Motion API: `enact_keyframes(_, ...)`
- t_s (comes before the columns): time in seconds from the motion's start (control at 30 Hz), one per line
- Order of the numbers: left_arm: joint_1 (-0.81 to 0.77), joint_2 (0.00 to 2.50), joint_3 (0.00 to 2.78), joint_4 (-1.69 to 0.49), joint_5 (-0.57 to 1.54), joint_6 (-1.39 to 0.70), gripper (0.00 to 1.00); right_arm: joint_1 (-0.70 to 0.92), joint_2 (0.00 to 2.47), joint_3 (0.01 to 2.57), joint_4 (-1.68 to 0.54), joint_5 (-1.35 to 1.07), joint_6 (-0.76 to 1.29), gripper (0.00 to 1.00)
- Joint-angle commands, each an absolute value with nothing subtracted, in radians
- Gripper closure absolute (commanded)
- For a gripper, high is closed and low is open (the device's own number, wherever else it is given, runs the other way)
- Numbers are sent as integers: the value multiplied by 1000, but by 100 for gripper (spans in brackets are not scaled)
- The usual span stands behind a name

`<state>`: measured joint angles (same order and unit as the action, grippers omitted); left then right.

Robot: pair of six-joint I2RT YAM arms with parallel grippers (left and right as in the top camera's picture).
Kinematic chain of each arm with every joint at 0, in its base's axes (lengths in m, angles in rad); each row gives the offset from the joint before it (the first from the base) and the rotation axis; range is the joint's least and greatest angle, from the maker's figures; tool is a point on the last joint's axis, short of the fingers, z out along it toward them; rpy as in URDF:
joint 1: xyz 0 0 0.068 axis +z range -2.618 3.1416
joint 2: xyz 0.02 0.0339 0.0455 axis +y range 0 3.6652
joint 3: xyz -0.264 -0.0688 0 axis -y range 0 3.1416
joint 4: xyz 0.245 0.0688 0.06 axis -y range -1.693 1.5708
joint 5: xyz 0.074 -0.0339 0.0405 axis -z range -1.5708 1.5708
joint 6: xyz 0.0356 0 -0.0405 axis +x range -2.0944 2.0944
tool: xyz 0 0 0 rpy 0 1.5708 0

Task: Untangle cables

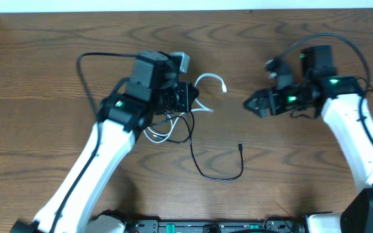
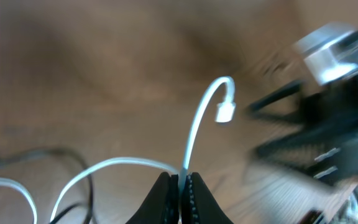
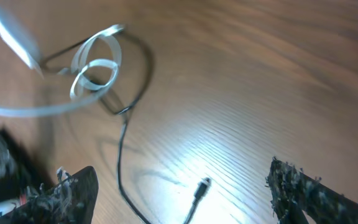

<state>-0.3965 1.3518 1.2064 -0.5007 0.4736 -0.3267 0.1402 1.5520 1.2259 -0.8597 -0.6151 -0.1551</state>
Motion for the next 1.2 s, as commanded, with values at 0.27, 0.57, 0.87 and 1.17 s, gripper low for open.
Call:
enact_keyframes(0.27, -393, 1159, 1243, -435, 478, -514, 92, 339, 1555, 1228, -620, -670, -271, 12)
enact_keyframes(0.57, -363, 1148, 1243, -362, 434, -787, 92, 394, 1555, 1228, -513, -878, -304, 12)
enact_keyframes(0.87, -363, 1148, 1243, -303, 438, -970, 92, 429, 1555, 1228, -294, -923, -201, 21)
enact_keyframes(1.17, -363, 1149, 1243, -303, 441, -940, 92, 450, 1555, 1228, -252, -753, -146, 99)
